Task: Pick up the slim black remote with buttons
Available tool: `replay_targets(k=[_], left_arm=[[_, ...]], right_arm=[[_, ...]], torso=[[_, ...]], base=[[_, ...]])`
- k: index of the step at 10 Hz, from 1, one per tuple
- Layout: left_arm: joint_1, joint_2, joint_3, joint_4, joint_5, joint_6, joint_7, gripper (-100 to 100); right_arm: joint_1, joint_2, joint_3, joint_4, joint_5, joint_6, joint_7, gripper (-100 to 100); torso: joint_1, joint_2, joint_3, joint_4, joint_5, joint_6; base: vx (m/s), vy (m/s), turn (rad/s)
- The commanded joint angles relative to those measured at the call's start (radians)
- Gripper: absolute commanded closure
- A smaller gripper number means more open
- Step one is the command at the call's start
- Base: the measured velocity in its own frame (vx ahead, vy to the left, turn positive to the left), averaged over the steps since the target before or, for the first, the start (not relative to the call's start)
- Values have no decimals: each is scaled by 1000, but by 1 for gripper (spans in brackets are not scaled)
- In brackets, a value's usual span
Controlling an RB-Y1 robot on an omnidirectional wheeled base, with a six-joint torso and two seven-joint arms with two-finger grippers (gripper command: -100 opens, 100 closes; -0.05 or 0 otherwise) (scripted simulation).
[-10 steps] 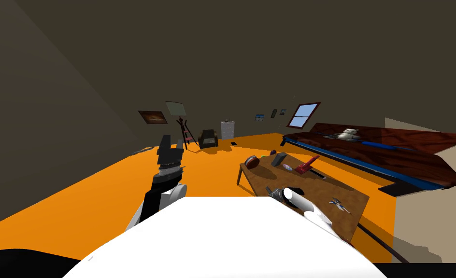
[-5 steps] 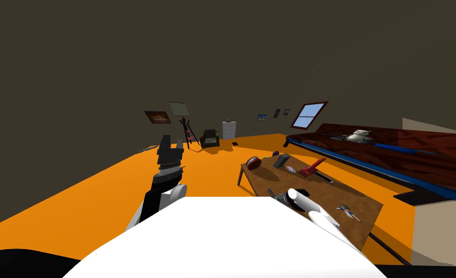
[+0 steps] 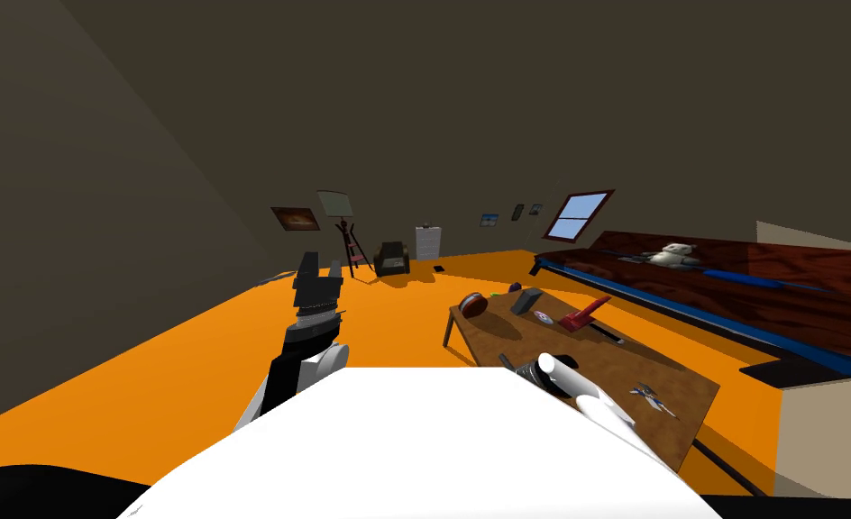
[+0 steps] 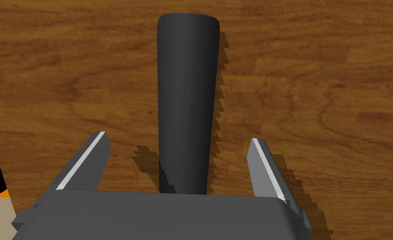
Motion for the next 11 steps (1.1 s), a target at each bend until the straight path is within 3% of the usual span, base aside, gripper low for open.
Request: replay_targets(k=[1, 2, 3, 4, 8, 9, 10, 11], left_arm=[[0, 0, 0, 0, 0, 0, 0, 0], [0, 0, 0, 0, 0, 0, 0, 0], [0, 0, 0, 0, 0, 0, 0, 0], [0, 0, 0, 0, 0, 0, 0, 0], [0, 0, 0, 0, 0, 0, 0, 0], [0, 0, 0, 0, 0, 0, 0, 0], [0, 0, 0, 0, 0, 0, 0, 0], [0, 0, 0, 0, 0, 0, 0, 0]], right_arm=[[-12, 14, 3, 28, 7, -23, 12, -100], [-16, 31, 5, 46, 17, -43, 20, -100], [-16, 23, 4, 42, 11, -33, 18, -100], [-17, 24, 5, 45, 11, -37, 20, 100], [-17, 25, 5, 44, 10, -34, 20, 100], [-17, 26, 5, 44, 10, -34, 20, 0], [-8, 3, 2, 15, 1, -10, 6, 100], [-3, -14, 0, -3, -8, 10, -3, 100]], torso=[[0, 0, 0, 0, 0, 0], [-1, -1, -1, 0, 0, 0], [-1, -1, -1, 0, 0, 0], [0, 0, 0, 0, 0, 0], [-6, -2, -2, -1, -3, 0], [-6, -2, -2, -1, -3, 0], [-6, -3, -2, -1, -3, 0], [-5, -2, -1, -1, -2, 0]], base=[[34, -41, -6], [32, -36, -4], [14, -15, 2], [0, 0, 0], [-1, 3, 0], [0, 0, 0], [-17, 18, 17], [-37, 38, 13]])
